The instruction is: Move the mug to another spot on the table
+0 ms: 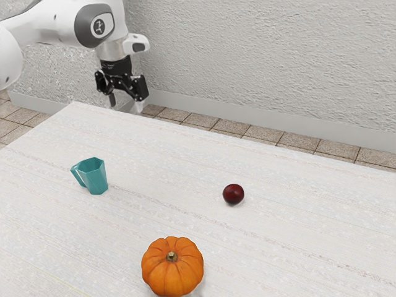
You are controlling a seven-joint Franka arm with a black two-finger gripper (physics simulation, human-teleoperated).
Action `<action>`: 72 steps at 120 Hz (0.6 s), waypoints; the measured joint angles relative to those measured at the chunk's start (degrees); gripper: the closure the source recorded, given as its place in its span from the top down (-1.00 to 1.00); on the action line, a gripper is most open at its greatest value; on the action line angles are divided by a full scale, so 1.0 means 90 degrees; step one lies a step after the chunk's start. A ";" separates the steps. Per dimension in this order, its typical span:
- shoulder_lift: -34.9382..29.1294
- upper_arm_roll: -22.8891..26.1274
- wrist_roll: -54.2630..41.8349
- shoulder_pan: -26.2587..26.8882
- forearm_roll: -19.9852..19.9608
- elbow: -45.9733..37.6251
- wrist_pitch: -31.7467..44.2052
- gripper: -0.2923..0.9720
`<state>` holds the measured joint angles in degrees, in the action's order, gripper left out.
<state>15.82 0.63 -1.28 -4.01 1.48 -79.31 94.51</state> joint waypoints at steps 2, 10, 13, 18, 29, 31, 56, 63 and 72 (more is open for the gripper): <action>-0.0001 -0.0013 -0.0016 0.0014 -0.0013 0.0000 0.0022 0.54; -0.0001 -0.0084 -0.0072 0.0072 -0.0051 -0.0019 0.0096 0.54; -0.0009 -0.0156 -0.0093 0.0090 -0.0068 -0.0038 0.0110 0.54; -0.0035 -0.0237 -0.0131 0.0091 -0.0089 -0.0080 0.0110 0.54; -0.0259 -0.0680 -0.0459 0.0128 -0.0090 -0.0319 0.0176 0.53; -0.0322 -0.0797 -0.0540 0.0131 -0.0087 -0.0393 0.0184 0.53; -0.1019 -0.1762 -0.1923 0.0291 -0.0137 -0.1594 0.0648 0.54; -0.1059 -0.2025 -0.2598 0.0291 -0.0429 -0.1824 0.0947 0.54; -0.1192 -0.2387 -0.3444 0.0270 -0.0743 -0.2107 0.1244 0.54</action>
<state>5.09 -20.85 -32.28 -1.58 -5.22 -98.28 105.70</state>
